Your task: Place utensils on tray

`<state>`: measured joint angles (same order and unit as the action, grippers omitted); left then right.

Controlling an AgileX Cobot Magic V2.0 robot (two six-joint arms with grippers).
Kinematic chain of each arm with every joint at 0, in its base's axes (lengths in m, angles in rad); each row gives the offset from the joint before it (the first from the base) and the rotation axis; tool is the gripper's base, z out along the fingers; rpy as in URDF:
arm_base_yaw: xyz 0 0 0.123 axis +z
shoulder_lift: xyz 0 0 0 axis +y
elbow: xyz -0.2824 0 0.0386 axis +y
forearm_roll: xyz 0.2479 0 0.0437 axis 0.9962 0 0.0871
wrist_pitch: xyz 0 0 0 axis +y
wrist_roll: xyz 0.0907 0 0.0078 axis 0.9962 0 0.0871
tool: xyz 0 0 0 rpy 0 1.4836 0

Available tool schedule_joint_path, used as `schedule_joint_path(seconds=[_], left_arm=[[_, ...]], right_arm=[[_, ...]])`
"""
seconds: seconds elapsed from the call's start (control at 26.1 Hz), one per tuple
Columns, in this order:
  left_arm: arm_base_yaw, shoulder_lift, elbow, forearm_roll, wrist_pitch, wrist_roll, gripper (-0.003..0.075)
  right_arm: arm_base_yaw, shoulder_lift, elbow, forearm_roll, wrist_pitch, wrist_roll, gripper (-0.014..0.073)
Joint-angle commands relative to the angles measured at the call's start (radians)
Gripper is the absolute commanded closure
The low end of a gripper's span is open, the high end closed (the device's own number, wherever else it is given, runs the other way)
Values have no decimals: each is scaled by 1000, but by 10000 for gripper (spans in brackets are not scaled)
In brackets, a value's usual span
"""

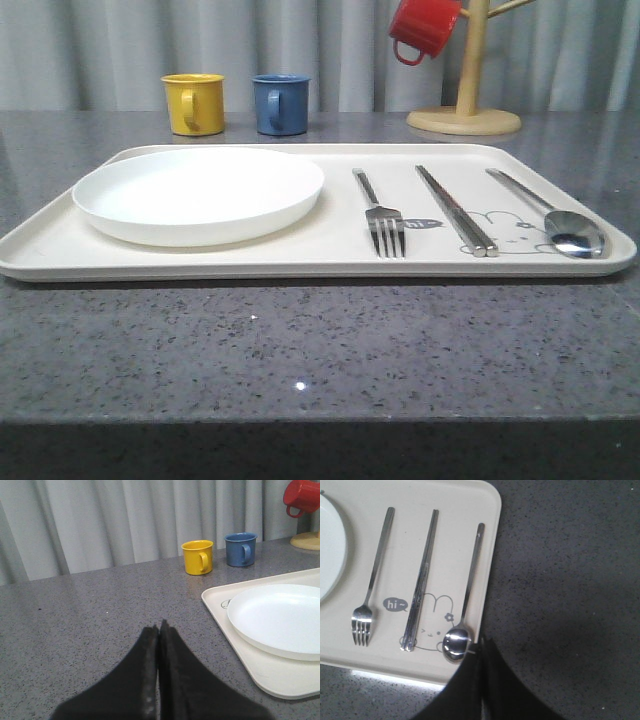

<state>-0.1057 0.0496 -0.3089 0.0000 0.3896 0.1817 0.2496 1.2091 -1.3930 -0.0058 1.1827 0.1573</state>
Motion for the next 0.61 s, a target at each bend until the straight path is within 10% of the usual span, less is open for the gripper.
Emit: schedule_joint_path(seconds=[0.0, 0.58], left_arm=[[4, 11, -26, -6, -81, -13, 738], [4, 11, -26, -6, -81, -13, 738]], right_arm=[[-1, -159, 122, -34, -162, -14, 664], [-1, -956, 942, -135, -761, -14, 664]])
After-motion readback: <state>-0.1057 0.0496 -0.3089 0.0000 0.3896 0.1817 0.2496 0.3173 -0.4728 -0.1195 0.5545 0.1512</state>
